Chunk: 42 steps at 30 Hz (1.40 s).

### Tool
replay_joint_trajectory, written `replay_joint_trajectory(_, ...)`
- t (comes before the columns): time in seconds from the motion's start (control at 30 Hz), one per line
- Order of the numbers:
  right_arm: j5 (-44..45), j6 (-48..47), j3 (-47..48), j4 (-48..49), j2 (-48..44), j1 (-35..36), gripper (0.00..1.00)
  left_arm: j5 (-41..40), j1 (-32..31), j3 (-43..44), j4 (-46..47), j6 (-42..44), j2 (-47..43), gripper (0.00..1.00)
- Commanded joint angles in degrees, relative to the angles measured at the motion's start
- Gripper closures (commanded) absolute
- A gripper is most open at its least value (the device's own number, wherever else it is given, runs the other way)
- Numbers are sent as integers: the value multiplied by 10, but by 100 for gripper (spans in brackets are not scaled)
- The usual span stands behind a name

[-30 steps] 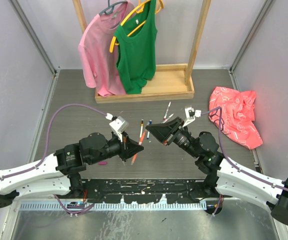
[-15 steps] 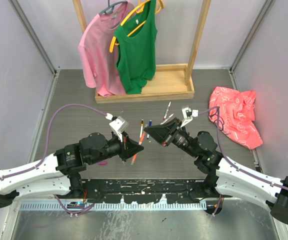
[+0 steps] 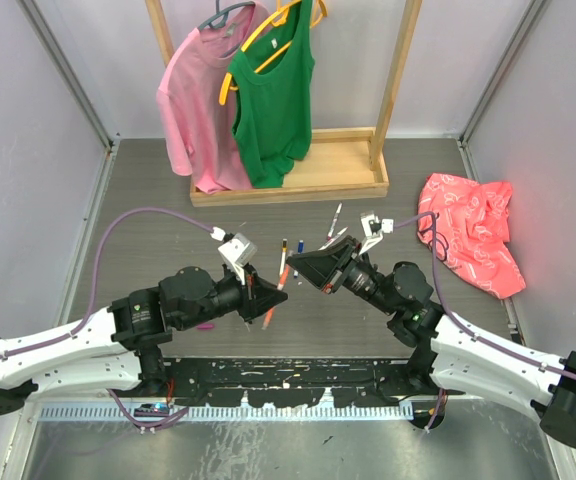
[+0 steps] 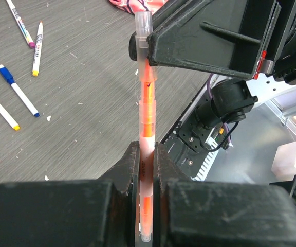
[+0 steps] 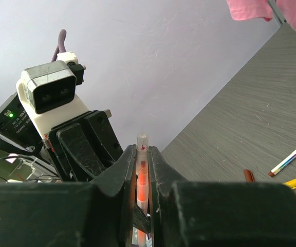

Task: Insert the pens into the pen caps
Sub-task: Insert the pen cap onto the pen.

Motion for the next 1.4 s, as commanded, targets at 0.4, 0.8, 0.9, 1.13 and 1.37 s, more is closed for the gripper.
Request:
replay_joint_trajectory(0.4,-46,3,10,54,19,13,100,-72,-1,34,105,-3,-7,100)
replay_joint_trajectory(0.8,-60,-103,13,21,31,64,93,-103,-1,77,111,14,5,100)
replay_joint_trajectory(0.9,-44,-105,17,13,16,64,82,-100,-1,79,106,23,3,100)
replay_joint_trajectory(1.13,21,-127,77,-73,-27,64,68,-103,-1,79,70,36,-20,100)
replay_joint_trajectory(1.37,103,-137,132,-143,-54,64,60,-98,-1,77,28,47,-46,100)
